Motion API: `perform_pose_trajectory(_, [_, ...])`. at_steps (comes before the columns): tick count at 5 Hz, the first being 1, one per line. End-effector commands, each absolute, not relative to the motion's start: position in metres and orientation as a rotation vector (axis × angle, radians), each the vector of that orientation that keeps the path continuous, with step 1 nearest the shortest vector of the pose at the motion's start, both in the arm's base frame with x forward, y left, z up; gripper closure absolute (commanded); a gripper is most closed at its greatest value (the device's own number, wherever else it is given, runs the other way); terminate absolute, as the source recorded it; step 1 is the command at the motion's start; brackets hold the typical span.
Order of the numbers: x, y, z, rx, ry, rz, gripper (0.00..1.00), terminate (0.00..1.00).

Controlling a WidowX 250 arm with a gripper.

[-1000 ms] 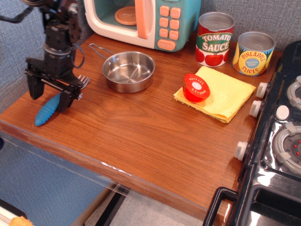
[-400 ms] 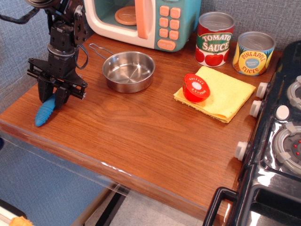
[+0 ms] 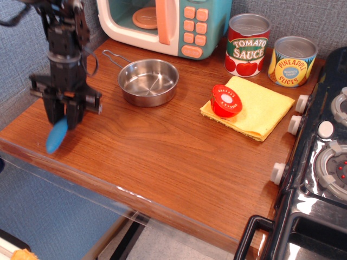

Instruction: Place the blue fork in front of the yellow towel

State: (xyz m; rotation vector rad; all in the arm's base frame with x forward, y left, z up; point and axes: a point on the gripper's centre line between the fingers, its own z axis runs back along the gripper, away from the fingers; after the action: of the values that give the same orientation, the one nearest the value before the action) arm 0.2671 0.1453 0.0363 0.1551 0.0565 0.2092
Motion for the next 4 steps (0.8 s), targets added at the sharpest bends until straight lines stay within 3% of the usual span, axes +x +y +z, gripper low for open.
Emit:
perform_pose_trajectory(1, [0.247,0.087,0.1,0.095,-0.003,0.186,1.0,0.0])
perform_pose_trajectory(2, [0.239,0.039,0.078,0.052,0.02,0.093,1.0,0.0])
perform_pose_trajectory(3, [0.247,-0.005,0.047,0.031,0.075,0.022,1.0,0.0])
perform_pose_trajectory(4, [0.264,-0.031,0.032,0.02,0.074,0.039,1.0,0.0])
